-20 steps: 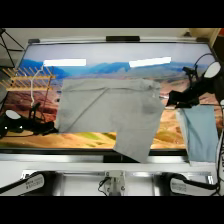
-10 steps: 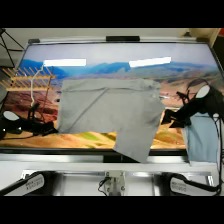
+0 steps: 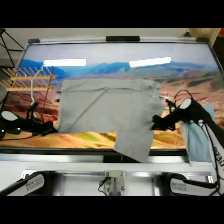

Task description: Fold the shirts.

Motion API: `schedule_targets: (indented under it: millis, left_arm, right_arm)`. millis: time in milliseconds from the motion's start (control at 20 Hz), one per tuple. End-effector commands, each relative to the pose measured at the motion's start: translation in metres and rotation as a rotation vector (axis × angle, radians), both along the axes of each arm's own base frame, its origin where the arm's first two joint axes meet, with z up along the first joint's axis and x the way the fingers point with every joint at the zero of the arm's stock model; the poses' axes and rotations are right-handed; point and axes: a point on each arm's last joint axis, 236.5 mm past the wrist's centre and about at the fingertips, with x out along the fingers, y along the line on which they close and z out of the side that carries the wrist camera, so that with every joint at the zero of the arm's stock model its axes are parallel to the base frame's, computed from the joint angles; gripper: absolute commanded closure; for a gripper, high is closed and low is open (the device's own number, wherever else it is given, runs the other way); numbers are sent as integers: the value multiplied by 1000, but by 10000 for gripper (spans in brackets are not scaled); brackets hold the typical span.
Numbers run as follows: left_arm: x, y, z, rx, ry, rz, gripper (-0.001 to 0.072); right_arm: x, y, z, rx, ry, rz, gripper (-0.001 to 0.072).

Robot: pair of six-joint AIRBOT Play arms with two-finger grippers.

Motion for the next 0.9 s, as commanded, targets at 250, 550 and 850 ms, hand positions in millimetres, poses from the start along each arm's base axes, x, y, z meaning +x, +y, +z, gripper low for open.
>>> schedule_targets:
  millis: [250, 550, 850]
  left_arm:
    - [86, 17, 154, 44, -445, 66, 678]
    - [30, 33, 590, 282, -1522, 292, 678]
    - [-118, 8, 687, 515, -1831, 498, 678]
  right_arm:
    - [90, 0, 146, -28, -533, 36, 645]
    - [36, -25, 595, -299, -1726, -48, 645]
    - [-114, -20, 692, -394, -2029, -95, 645]
